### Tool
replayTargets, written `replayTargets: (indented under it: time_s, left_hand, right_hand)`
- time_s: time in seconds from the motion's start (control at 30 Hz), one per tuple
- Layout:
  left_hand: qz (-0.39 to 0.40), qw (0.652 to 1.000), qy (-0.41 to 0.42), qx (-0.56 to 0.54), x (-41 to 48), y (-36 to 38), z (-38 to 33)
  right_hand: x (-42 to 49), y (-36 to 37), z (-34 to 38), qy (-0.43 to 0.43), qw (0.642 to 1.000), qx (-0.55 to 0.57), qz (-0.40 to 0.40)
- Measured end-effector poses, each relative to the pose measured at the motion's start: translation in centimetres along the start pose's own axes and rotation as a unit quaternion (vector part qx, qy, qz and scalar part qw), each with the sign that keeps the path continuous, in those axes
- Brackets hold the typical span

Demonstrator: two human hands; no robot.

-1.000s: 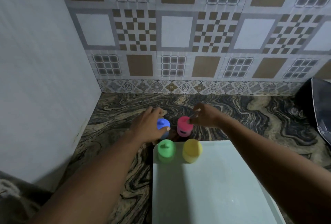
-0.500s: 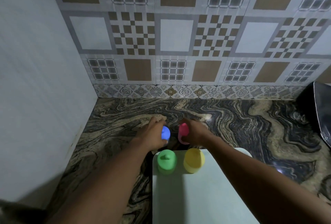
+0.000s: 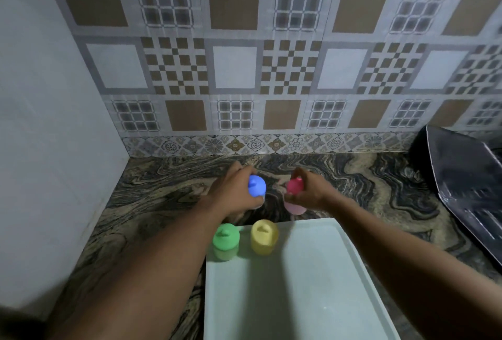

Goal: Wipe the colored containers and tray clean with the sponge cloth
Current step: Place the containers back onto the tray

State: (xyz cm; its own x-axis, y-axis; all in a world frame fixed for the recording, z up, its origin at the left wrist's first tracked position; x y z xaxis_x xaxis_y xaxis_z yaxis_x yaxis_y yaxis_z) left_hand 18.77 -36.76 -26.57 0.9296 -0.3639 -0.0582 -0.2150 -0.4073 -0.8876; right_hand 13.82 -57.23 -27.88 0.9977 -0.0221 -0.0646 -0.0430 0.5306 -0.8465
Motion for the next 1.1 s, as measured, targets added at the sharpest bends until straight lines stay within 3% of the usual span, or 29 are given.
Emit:
replayTargets:
  time_s: [0.23, 0.43, 0.93, 1.1]
  left_hand:
    - [0.042, 0.998, 0.043, -0.010, -1.7, 4.1, -7.2]
    - [0.091, 0.994, 0.045, 0.041, -3.3, 8.8, -9.0]
    - [0.082, 0.991, 0.016, 0.103, -5.0, 11.8, -9.3]
    - [0.034, 0.994, 0.017, 0.105, -6.3, 10.7, -9.0]
  right_hand:
    - [-4.5, -2.6, -5.1, 0.047, 0.999, -0.024, -0.005]
    - [-6.9, -0.5, -8.4, 0.058, 0.998, -0.010, 0.029]
    - [-8.1, 3.3, -9.7, 0.029, 0.999, -0.032, 0.030]
    - [-9.5, 2.1, -9.0, 0.021, 0.997, -0.071, -0.031]
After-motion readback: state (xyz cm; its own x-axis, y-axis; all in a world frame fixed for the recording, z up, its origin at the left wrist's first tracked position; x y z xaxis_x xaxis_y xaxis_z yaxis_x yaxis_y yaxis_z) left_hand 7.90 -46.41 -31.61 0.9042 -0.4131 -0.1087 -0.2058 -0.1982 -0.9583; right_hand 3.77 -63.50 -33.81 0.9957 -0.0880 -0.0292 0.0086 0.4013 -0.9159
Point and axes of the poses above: each hand's wrist, its own x-axis towards the middle knuckle, its own y-axis out of the palm, z = x × y, the point moved 6 cm from there along x, towards the middle knuckle, and after that the axes turned 11 degrees about -y, right-handed, at the moved point
